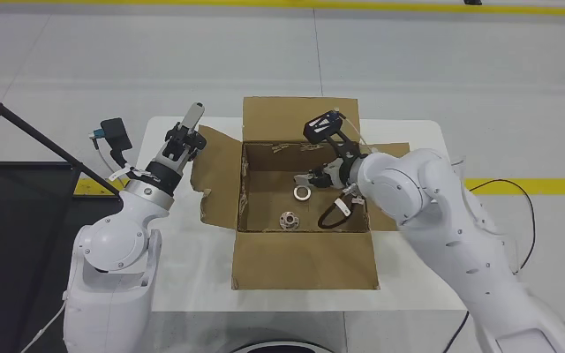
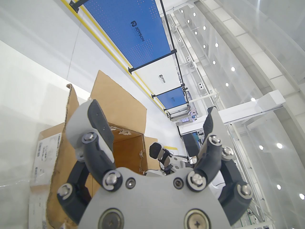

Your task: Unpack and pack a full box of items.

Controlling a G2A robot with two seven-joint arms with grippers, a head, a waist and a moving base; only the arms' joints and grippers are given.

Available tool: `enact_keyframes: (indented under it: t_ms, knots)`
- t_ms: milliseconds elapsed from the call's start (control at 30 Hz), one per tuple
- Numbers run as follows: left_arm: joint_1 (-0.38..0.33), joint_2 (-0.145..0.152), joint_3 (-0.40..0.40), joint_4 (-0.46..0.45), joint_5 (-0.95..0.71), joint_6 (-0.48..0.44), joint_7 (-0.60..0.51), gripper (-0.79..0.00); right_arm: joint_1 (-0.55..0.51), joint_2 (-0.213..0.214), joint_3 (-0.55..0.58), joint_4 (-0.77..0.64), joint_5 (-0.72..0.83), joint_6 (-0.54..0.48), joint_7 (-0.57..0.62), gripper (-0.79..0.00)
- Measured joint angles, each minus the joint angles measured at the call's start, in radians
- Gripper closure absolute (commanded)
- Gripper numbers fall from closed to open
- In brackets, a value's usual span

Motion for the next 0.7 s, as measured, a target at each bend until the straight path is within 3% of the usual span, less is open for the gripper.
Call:
enact_keyframes:
  t_ms: [267, 300, 333, 500, 700]
  knots:
    - [0.0, 0.0, 0.0, 0.0, 0.0, 0.0, 0.0, -0.785, 0.112, -0.076, -0.169, 0.211, 0.052, 0.046, -0.007, -0.785]
    - [0.0, 0.0, 0.0, 0.0, 0.0, 0.0, 0.0, -0.785, 0.12, -0.084, -0.183, 0.229, 0.054, 0.052, -0.01, -0.763]
    - [0.0, 0.0, 0.0, 0.0, 0.0, 0.0, 0.0, -0.785, 0.126, -0.091, -0.195, 0.245, 0.055, 0.057, -0.012, -0.68]
    - [0.0, 0.0, 0.0, 0.0, 0.0, 0.0, 0.0, -0.785, 0.147, -0.12, -0.241, 0.304, 0.034, 0.093, -0.017, -0.413]
    - [0.0, 0.0, 0.0, 0.0, 0.0, 0.0, 0.0, -0.785, 0.15, -0.145, -0.287, 0.346, -0.026, 0.146, 0.001, -0.351]
